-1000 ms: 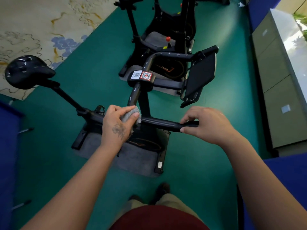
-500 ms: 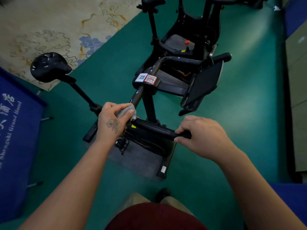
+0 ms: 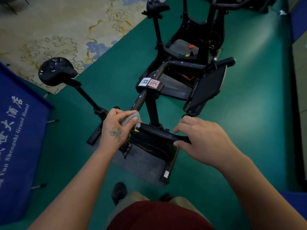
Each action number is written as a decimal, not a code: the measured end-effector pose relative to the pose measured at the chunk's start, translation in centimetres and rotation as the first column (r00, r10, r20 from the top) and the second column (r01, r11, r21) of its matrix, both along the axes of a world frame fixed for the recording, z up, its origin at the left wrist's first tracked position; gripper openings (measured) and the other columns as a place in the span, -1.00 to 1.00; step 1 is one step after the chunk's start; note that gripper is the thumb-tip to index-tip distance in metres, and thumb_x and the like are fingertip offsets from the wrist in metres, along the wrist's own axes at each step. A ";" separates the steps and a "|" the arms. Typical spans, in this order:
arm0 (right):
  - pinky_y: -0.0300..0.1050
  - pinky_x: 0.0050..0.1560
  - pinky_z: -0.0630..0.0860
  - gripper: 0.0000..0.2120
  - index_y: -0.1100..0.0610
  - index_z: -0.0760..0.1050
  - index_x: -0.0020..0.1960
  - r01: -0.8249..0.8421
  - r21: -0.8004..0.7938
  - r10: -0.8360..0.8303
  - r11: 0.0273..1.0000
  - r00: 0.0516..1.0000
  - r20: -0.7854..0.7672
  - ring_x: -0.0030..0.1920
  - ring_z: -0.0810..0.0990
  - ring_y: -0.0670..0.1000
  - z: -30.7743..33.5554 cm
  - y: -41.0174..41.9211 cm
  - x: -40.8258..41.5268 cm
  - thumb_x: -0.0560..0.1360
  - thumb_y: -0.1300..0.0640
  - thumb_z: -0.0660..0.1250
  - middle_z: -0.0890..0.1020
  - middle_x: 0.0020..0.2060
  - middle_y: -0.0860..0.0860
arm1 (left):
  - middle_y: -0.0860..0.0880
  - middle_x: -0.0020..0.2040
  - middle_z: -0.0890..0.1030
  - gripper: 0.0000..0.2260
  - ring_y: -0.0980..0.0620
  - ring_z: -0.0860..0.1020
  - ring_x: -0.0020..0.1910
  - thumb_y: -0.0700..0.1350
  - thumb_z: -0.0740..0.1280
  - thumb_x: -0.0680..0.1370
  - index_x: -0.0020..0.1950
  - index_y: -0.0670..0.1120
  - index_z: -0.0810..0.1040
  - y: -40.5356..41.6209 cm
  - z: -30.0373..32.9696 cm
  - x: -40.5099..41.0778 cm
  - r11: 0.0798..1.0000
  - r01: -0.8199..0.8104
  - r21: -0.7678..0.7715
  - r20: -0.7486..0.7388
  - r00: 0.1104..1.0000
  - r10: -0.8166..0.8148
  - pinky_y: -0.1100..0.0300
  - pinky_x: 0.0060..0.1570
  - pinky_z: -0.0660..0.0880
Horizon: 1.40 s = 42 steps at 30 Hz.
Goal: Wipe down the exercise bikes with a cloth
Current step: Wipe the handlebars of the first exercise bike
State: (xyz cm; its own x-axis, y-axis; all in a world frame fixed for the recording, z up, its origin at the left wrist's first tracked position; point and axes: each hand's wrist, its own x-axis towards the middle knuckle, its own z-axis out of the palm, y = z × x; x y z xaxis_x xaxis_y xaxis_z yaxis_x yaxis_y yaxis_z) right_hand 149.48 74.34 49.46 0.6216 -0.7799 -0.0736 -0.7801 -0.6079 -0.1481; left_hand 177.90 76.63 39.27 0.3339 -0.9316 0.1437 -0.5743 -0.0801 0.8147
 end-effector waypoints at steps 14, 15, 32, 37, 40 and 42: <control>-0.10 0.03 0.51 -0.72 -0.12 0.56 0.24 0.162 0.031 -0.165 0.986 0.966 0.199 0.16 0.57 -0.05 -4.6 -0.2 10.1 0.60 -0.22 0.33 0.57 0.10 -0.17 | 0.00 0.04 0.51 -0.72 0.18 0.53 0.08 -0.05 0.53 0.58 0.30 0.03 0.72 -0.4 -0.6 3.4 0.965 0.259 -0.034 -0.004 0.966 -0.260 0.44 0.12 0.43; -0.09 0.02 0.51 -0.71 -0.12 0.56 0.24 0.173 0.044 -0.178 0.984 0.963 0.200 0.16 0.56 -0.05 -5.0 -0.1 10.5 0.60 -0.22 0.33 0.57 0.10 -0.17 | 0.01 0.04 0.51 -0.72 0.18 0.54 0.08 -0.05 0.53 0.58 0.30 0.03 0.73 -0.8 -0.7 3.6 0.962 0.271 -0.031 -0.008 0.962 -0.271 0.42 0.12 0.45; -0.05 0.01 0.56 -0.80 -0.15 0.64 0.05 0.354 0.226 -0.410 0.907 0.867 0.285 0.00 0.55 -0.14 -6.6 -1.1 11.3 0.48 -0.18 0.52 0.57 -0.08 -0.19 | -0.02 0.04 0.50 -0.72 0.23 0.51 0.08 -0.08 0.53 0.58 0.30 -0.01 0.74 -4.5 -1.5 6.4 0.907 0.414 -0.079 0.009 0.910 -0.415 0.47 0.13 0.41; -0.05 0.00 0.55 -0.80 -0.17 0.63 0.05 0.374 0.241 -0.437 0.895 0.843 0.315 0.00 0.54 -0.15 -6.9 -0.9 11.2 0.47 -0.18 0.51 0.57 -0.08 -0.20 | -0.04 0.05 0.51 -0.73 0.27 0.51 0.08 -0.11 0.54 0.58 0.29 -0.01 0.74 -5.9 -1.4 6.4 0.911 0.407 -0.067 -0.029 0.912 -0.410 0.48 0.14 0.40; -0.11 -0.03 0.52 -0.80 -0.16 0.64 0.04 0.387 0.237 -0.447 0.891 0.836 0.319 -0.01 0.53 -0.18 -7.0 -0.8 11.2 0.47 -0.18 0.52 0.57 -0.08 -0.21 | 0.02 0.04 0.48 -0.75 0.34 0.49 0.06 -0.10 0.53 0.60 0.27 0.07 0.72 -8.0 -1.0 6.4 0.917 0.396 -0.044 -0.043 0.917 -0.397 0.50 0.14 0.39; -0.14 -0.05 0.48 -0.81 -0.16 0.65 0.04 0.390 0.240 -0.452 0.889 0.831 0.325 -0.01 0.52 -0.20 -7.0 -0.8 11.2 0.47 -0.18 0.52 0.56 -0.09 -0.22 | 0.00 0.05 0.48 -0.76 0.39 0.50 0.03 -0.12 0.52 0.61 0.26 0.09 0.70 -9.0 -0.4 6.2 0.915 0.402 -0.041 -0.063 0.913 -0.404 0.51 0.03 0.45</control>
State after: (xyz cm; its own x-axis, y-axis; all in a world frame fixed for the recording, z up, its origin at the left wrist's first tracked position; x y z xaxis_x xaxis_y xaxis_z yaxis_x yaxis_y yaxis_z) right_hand 160.73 73.55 42.42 0.2418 -0.9689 -0.0521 -0.8260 -0.1773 -0.5351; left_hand 184.13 67.61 38.89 -0.0586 -0.9853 0.1606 -0.4958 0.1684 0.8519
